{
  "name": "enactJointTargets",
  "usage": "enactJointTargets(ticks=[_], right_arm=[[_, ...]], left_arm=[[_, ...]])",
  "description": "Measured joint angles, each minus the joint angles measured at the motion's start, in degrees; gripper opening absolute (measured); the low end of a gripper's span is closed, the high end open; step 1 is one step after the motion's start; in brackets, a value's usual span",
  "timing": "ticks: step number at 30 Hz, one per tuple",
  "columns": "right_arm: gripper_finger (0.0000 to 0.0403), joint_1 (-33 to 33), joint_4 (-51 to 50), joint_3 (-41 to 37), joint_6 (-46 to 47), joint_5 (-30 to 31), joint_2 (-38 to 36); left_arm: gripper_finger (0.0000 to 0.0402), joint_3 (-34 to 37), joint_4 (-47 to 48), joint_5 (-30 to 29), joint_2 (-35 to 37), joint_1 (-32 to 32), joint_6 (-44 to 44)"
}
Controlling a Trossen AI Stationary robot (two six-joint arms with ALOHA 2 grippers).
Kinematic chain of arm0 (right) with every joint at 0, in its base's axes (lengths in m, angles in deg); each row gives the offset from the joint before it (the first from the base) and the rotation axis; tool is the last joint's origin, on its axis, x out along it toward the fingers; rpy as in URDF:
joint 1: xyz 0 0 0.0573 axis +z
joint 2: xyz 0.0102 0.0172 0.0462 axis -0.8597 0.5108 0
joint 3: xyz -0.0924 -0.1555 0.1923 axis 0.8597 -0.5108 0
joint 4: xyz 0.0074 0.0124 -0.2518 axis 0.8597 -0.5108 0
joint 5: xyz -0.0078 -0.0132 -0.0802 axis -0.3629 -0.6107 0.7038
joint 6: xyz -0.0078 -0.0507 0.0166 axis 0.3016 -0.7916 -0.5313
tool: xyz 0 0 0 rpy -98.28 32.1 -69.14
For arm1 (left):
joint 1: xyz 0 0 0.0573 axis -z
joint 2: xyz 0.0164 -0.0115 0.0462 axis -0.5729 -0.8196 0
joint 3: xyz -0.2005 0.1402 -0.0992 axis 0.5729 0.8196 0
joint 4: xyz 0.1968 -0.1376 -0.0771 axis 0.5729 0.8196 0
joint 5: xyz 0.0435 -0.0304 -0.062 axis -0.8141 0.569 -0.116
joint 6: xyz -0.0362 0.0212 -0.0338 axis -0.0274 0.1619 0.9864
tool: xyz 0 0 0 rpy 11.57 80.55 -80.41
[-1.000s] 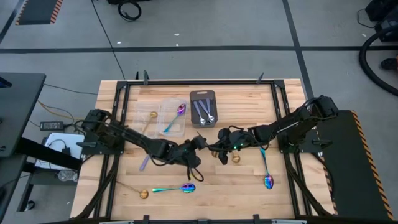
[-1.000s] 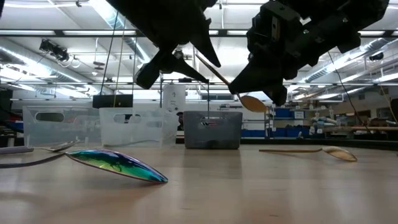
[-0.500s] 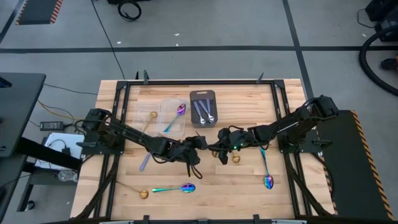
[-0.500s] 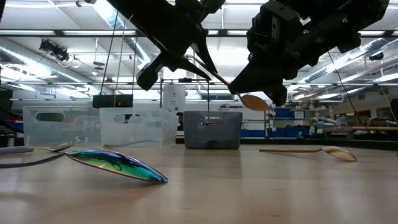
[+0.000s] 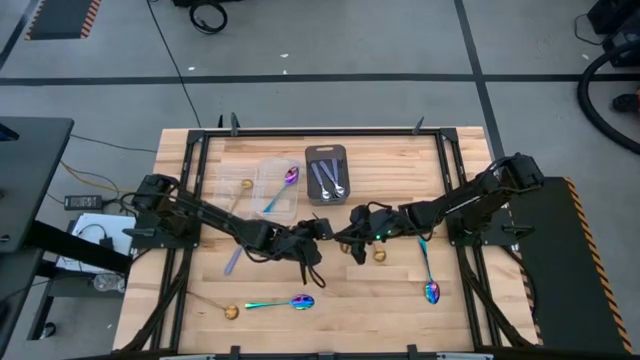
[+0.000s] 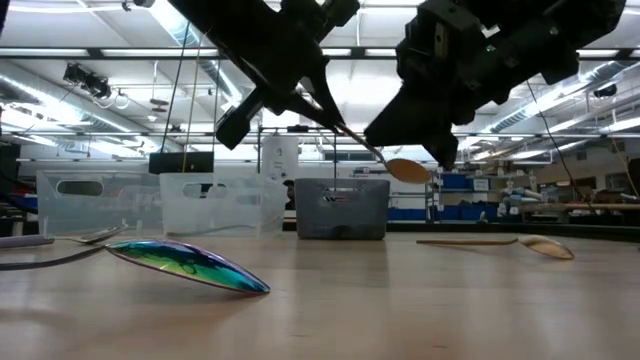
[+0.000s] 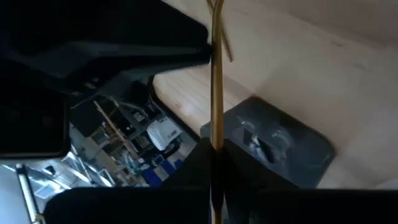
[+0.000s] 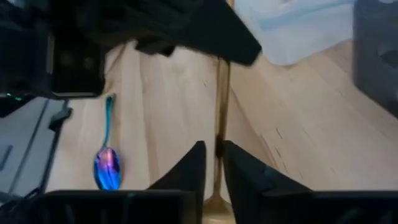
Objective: Sort silverware by color (type)
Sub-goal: Put the gold spoon into the left transparent bin
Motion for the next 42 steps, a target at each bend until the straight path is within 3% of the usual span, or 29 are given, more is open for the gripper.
enactJointTargets(ticks=[5, 10, 18, 23, 28, 33, 42], right_arm=[[0.0118, 0.02, 1.06, 0.0, -2.46, -2.82, -0.95], [0.0151, 0.02, -3.85, 0.0, -4.57, -3.27, -5.3], [0.0157, 0.45, -12.92, 0.02, -7.92, 3.17, -13.88], [0.0158, 1.33, -12.72, -0.39, -9.27, 8.1, -13.24], [0.0158, 1.04, -11.46, -0.48, -10.65, 9.15, -11.28], [0.0158, 0.48, -9.53, -0.44, -12.26, 8.7, -10.24], [0.0157, -0.11, -6.78, -0.44, -15.79, 8.3, -10.25]], left_arm=[[0.0024, 0.01, 2.49, -0.06, -0.01, 1.29, 7.37], [0.0031, 0.01, 6.7, -1.96, 0.14, 4.65, 28.54], [0.0024, 0.02, 27.06, -5.53, 2.05, 8.74, 62.35], [0.0024, 0.02, 39.27, -6.12, 6.75, 10.2, 83.12], [0.0025, 0.31, 49.18, -6.35, 12.66, 11.33, 100.65], [0.0026, 1.49, 55.38, -6.32, 17.28, 12.24, 114.28], [0.0025, 9.94, 58.62, -6.13, 25.45, 13.19, 128.62]])
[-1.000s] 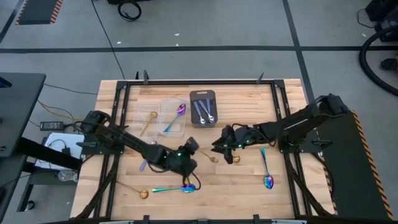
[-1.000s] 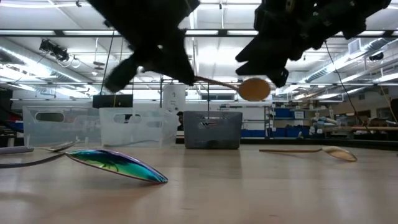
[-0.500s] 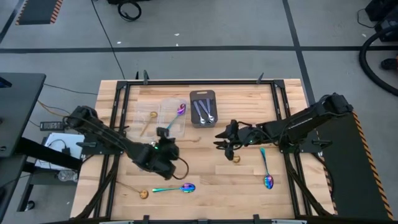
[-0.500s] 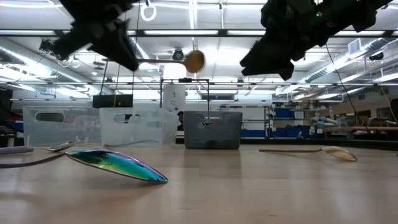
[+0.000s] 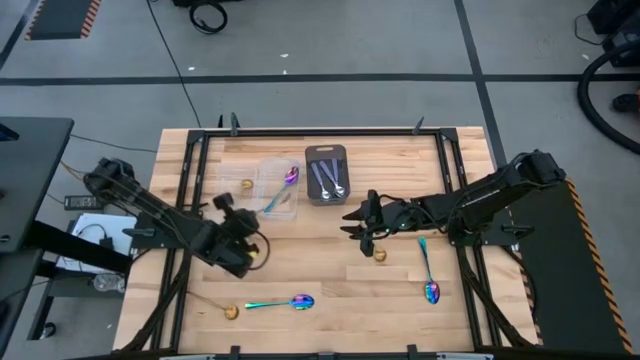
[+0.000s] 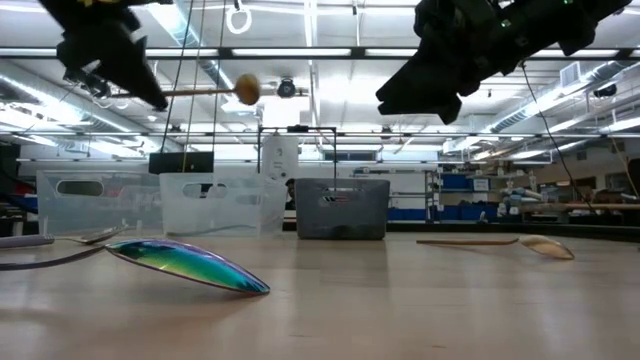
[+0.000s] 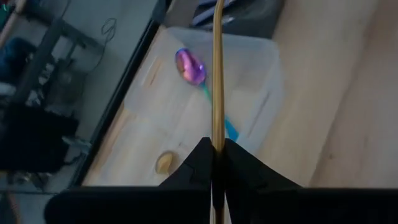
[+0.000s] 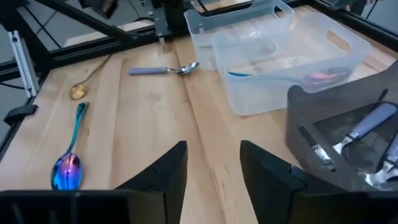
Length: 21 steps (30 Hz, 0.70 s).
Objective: Sort silverware by color (type)
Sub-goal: Put the gold spoon into the left transparent bin
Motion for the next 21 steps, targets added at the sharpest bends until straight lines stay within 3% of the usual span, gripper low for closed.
enactJointTargets(ticks=[8, 21], right_arm=[[0.0156, -1.27, 0.25, 0.0, -0.33, -1.35, 0.0], [0.0156, -1.34, 0.25, 0.0, -0.42, -1.84, 0.0]], left_arm=[[0.0025, 9.53, -0.07, 0.13, 9.59, 0.0, 10.25], [0.0025, 16.64, -0.19, 0.14, 18.37, 0.0, 19.92]])
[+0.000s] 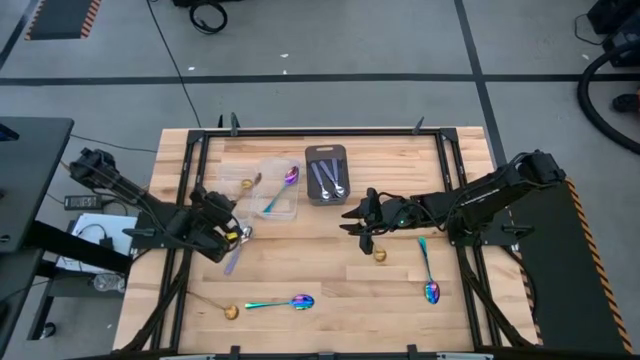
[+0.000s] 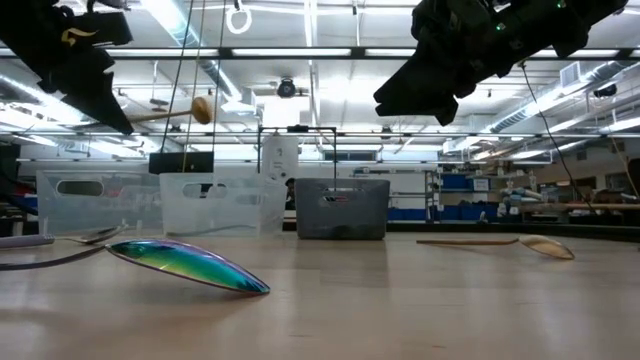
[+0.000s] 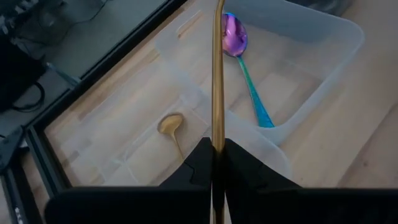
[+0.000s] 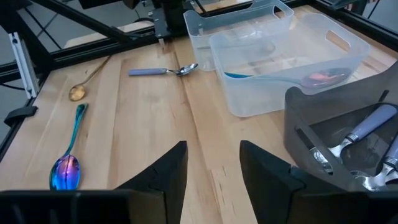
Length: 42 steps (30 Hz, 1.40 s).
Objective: Sort silverware by color (type)
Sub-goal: Put the gold spoon into the left transparent bin
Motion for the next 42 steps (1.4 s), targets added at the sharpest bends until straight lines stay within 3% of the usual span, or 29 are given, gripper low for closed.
enactJointTargets(ticks=[7, 15, 30, 42], right_arm=[[0.0155, 0.0, 0.09, 0.0, 0.0, -0.38, -0.02], [0.0155, -0.17, 1.83, 0.0, -0.25, -0.55, -0.03], [0.0155, -0.92, 2.16, 0.0, -1.37, -1.09, -0.04], [0.0155, -0.92, 2.14, 0.0, -1.53, -1.11, -0.04]], left_arm=[[0.0025, 3.67, 0.11, 0.04, 2.72, -0.52, 8.51], [0.0025, 8.66, -0.22, 3.31, 2.61, -5.83, 13.42], [0.0025, 8.97, -10.25, 12.59, 2.48, -21.57, -6.82], [0.0038, 8.97, -10.66, 20.27, 2.46, -25.33, -11.24]])
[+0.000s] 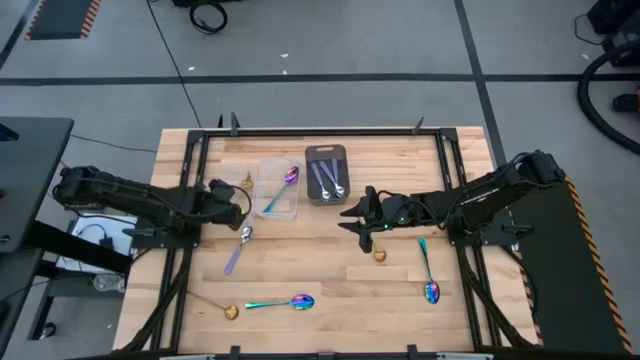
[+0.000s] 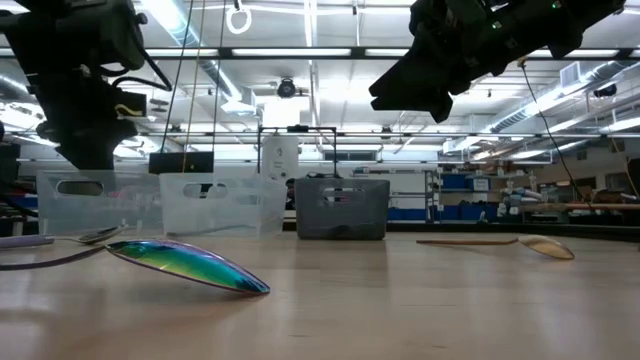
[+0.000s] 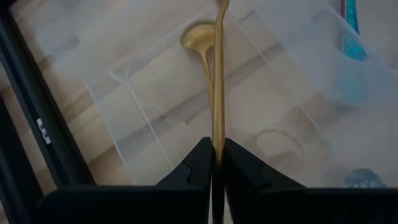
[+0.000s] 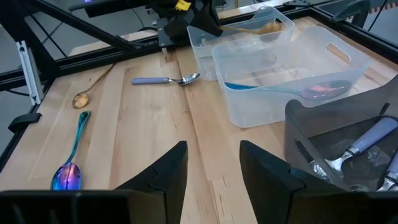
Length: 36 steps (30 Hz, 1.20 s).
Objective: Sort silverware by color (type)
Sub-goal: Put the gold spoon into the left transparent bin, then put the purple spoon into the black transparent bin
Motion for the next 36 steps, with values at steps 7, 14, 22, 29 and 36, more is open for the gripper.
enactJointTargets(ticks=[7, 14, 22, 29, 36], right_arm=[[0.0155, 0.0, 0.0, 0.0, 0.01, 0.0, 0.0], [0.0155, 0.0, -0.04, 0.0, 0.02, -0.08, 0.0], [0.0155, 0.0, -0.04, 0.0, 0.04, -1.46, 0.0], [0.0155, 0.0, -0.09, 0.0, 0.02, -1.46, 0.0], [0.0155, 0.01, -0.07, 0.0, 0.55, -1.46, 0.0]], left_arm=[[0.0053, 0.0, -0.03, 0.22, 0.0, 0.0, 0.56], [0.0131, -0.23, -0.07, 0.06, 0.0, 0.02, -0.06], [0.0168, -6.15, -1.49, -2.76, 0.04, 3.54, -10.28], [0.0165, -6.97, -10.87, -5.07, 0.02, 14.23, -19.32], [0.0165, -6.99, -20.13, -6.24, 0.02, 24.94, -22.32]])
